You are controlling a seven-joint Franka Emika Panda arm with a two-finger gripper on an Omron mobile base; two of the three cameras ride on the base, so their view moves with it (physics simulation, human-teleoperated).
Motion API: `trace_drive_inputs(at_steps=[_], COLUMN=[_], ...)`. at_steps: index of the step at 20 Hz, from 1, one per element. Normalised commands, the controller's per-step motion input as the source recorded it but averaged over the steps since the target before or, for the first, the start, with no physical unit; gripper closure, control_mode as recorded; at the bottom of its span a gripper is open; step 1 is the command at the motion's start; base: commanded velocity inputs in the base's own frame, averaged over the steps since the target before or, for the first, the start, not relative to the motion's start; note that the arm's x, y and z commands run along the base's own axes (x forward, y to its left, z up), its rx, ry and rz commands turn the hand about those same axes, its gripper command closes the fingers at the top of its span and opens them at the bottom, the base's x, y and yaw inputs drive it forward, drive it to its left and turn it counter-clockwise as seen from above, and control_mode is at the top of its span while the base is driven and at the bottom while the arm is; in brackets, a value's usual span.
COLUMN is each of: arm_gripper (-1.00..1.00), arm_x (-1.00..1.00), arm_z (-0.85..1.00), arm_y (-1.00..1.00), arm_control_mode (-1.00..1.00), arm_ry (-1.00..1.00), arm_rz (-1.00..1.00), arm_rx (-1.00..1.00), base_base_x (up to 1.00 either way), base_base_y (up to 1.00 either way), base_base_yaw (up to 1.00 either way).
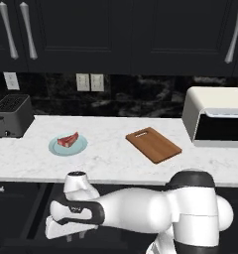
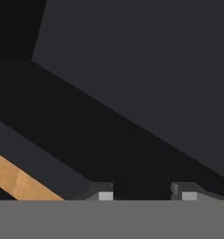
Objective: Pick up the knife from the drawer and place it on the cutting board. Then place the meat from the plate to the cutting board.
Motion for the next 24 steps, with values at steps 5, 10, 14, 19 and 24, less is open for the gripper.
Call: trace_drive_inputs(at_steps=[5,10,14,19,24], arm_gripper=[-1.0,-1.0,-1.0,-1.0,-1.0], arm_x=[-1.0,-0.53,0.64,0.75,0.15], arm_z=[0.05,0.68,0.5,0.31,-0.44], arm_y=[0.39,0.05,-0.25,-0.31,-0.12], arm_control_mode=[-1.0,-1.0,-1.0,-1.0,-1.0], arm_ry=[-0.05,-0.2,-0.01,0.0,0.02], arm_rz=[0.02,0.0,-0.01,-0.03,-0.08], arm_rx=[0.0,-0.03,-0.01,0.0,-0.18], base_base_x=[0.0,0.0,0.0,0.0,0.0], base_base_y=[0.0,0.0,0.0,0.0,0.0], base_base_yaw=[0.0,0.0,0.0,0.0,0.0])
